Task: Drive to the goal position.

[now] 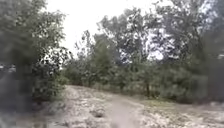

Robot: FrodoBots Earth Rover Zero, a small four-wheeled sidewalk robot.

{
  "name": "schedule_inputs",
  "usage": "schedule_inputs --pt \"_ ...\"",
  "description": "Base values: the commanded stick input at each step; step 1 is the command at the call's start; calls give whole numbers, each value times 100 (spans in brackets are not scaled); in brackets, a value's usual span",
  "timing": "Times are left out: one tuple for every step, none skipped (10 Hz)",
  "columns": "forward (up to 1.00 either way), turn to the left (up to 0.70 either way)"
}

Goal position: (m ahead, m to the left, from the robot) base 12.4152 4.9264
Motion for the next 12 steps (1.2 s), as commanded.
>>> schedule_inputs --pt "85 34" --pt "85 34" --pt "85 23" --pt "85 4" --pt "85 5" --pt "85 21" --pt "85 34" --pt "85 27" --pt "85 4" --pt "85 6" --pt "85 34" --pt "85 34"
